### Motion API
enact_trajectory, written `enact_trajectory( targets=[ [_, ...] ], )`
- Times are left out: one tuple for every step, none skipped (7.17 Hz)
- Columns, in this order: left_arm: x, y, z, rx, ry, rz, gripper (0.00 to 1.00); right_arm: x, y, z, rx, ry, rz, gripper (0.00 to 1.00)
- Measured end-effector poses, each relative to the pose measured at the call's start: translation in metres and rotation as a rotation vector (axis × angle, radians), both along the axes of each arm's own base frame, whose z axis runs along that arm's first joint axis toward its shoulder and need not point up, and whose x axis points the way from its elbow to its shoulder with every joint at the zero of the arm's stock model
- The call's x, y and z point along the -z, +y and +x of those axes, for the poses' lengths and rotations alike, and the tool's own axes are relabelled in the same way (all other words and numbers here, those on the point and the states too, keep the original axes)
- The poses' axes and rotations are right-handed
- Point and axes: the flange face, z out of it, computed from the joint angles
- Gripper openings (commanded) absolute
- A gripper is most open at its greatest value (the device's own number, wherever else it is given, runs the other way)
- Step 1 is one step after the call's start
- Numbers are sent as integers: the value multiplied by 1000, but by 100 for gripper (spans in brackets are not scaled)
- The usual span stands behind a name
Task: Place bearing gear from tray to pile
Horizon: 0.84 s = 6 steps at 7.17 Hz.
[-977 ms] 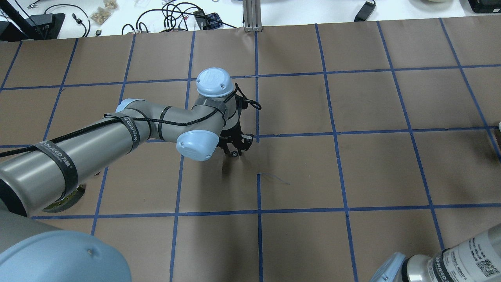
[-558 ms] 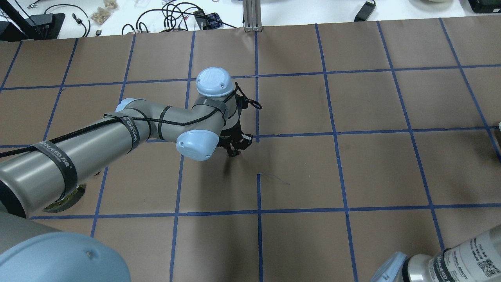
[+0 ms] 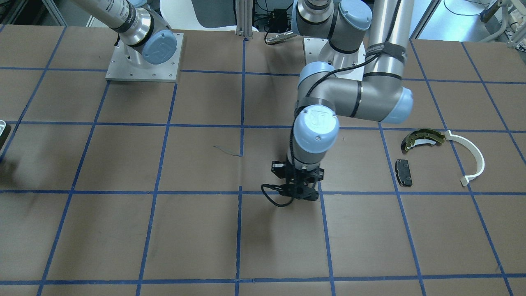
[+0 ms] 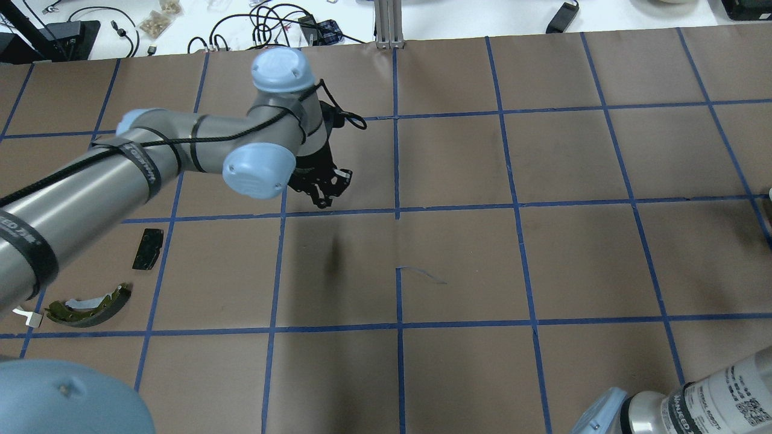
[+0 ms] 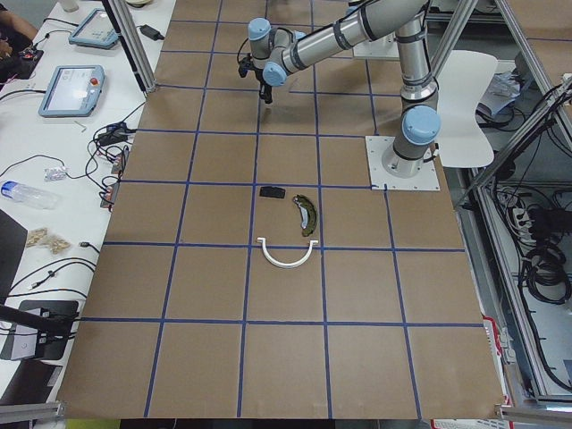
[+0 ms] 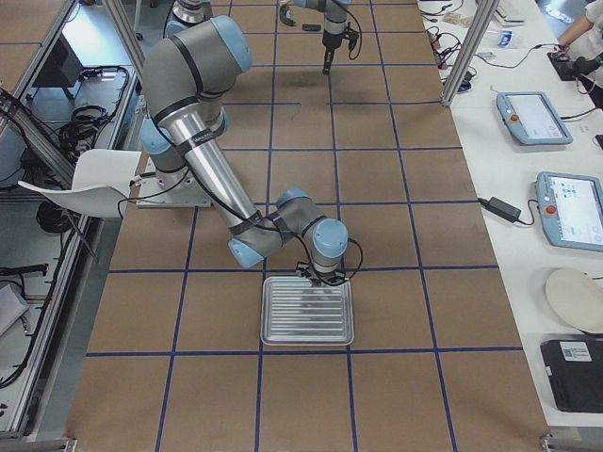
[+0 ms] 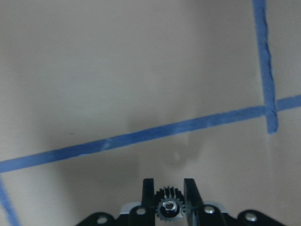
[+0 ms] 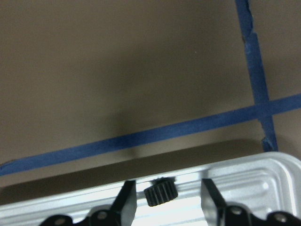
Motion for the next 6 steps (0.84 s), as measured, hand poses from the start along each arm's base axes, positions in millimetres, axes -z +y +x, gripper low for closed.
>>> enact_trajectory(
  targets=[
    [-24,-19,57,-18,1,35,0,0,1,0,9,4,4,19],
    [-41,-26,116,-33,-1,63,0,-1,1,0,21,7,9,17],
    [-47,-26,166,-26,-28,82,0,-4,2,0,43,17,16,15],
    [-45,-21,220,-11,-60,102,0,-14,2,2,98,39,25,13],
    [-40,-15,269,-15,-66,117,0,-30,0,12,181,56,26,12],
    [-35,-7,310,-22,-57,130,0,-46,-9,37,255,62,25,10]
  ],
)
